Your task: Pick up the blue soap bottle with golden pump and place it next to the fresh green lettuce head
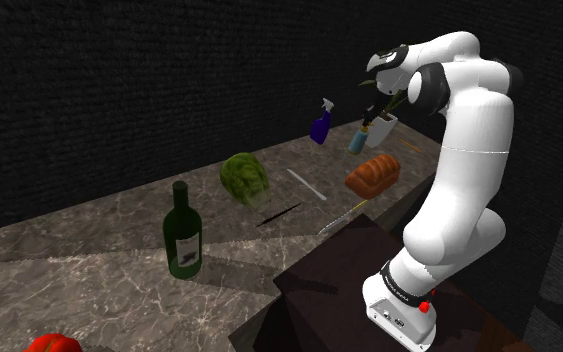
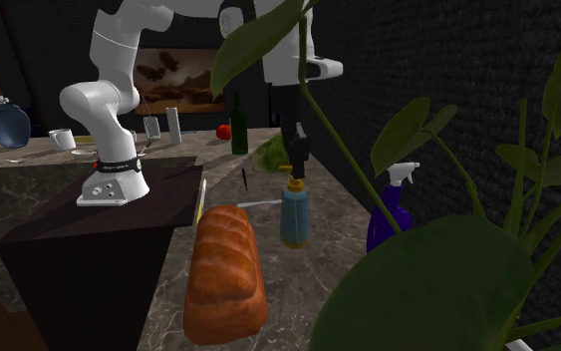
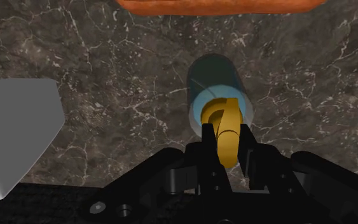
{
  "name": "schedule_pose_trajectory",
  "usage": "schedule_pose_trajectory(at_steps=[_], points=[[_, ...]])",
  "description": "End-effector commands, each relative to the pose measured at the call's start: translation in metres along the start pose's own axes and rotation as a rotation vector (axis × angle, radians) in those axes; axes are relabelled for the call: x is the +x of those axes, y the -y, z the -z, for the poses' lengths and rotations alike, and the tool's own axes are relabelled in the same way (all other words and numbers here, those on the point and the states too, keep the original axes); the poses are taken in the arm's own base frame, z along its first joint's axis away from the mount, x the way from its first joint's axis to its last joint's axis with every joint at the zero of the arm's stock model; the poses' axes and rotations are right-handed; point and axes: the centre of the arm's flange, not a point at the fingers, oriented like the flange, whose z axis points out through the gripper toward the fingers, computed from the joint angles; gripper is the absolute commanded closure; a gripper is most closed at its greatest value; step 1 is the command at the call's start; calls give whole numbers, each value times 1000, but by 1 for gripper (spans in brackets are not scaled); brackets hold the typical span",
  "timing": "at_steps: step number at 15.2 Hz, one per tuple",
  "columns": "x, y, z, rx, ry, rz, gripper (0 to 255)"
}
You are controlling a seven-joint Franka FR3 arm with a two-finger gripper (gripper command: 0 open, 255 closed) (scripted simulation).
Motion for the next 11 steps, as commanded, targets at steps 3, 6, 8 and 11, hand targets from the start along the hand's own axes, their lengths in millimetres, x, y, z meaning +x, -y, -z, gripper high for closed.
schedule_pose_trajectory(at_steps=[3, 6, 8, 11], points=[[2, 0, 21, 0, 0, 0, 255], [3, -1, 37, 0, 0, 0, 255], [4, -1, 47, 0, 0, 0, 255], [6, -2, 63, 0, 0, 0, 255]])
